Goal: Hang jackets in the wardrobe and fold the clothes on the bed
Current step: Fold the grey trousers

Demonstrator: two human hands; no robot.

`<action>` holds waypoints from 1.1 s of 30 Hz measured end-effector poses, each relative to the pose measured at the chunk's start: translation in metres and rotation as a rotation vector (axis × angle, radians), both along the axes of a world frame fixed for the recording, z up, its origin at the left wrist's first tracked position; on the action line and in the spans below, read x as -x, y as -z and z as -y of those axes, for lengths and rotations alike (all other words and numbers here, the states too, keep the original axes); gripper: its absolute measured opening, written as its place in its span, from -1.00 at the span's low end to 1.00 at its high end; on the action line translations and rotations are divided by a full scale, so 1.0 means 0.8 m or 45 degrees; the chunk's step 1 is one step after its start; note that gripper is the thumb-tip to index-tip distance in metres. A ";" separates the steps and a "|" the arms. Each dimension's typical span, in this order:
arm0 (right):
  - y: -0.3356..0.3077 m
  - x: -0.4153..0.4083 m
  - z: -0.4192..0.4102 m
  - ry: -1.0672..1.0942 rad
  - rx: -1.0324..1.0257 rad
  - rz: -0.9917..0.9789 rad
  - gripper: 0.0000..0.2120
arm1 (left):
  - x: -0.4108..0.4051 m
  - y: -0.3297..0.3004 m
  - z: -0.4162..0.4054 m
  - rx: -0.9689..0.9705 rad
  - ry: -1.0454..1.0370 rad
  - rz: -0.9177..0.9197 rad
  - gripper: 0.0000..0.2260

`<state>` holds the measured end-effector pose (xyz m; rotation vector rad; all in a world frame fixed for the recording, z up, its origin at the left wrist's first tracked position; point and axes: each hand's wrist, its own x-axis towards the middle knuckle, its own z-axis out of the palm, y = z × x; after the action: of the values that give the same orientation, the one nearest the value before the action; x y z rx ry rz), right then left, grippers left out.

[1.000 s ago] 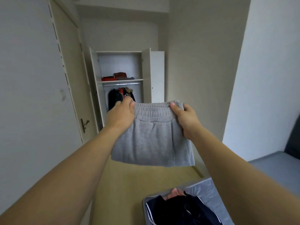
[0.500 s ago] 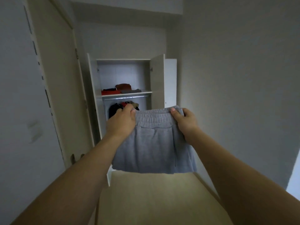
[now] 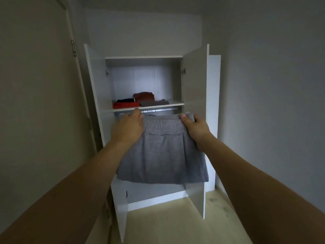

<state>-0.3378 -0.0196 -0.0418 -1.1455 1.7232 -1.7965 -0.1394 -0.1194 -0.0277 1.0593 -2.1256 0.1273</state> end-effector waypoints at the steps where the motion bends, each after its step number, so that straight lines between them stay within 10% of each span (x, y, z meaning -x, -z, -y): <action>1: -0.006 0.009 0.039 -0.016 -0.011 -0.015 -0.64 | 0.008 -0.005 0.037 0.007 -0.021 -0.001 -0.75; 20: -0.038 0.231 0.741 -0.024 -0.078 -0.278 -0.37 | 0.234 -0.027 0.731 0.143 -0.200 0.006 -0.74; 33: -0.151 0.324 1.144 -0.623 0.095 -0.388 -0.55 | 0.297 -0.151 1.099 0.259 -0.593 0.032 -0.81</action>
<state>-0.5970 -0.9351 0.0789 -1.7671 1.3634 -1.4478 -0.3769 -0.9984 0.0930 1.4121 -1.8052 0.5686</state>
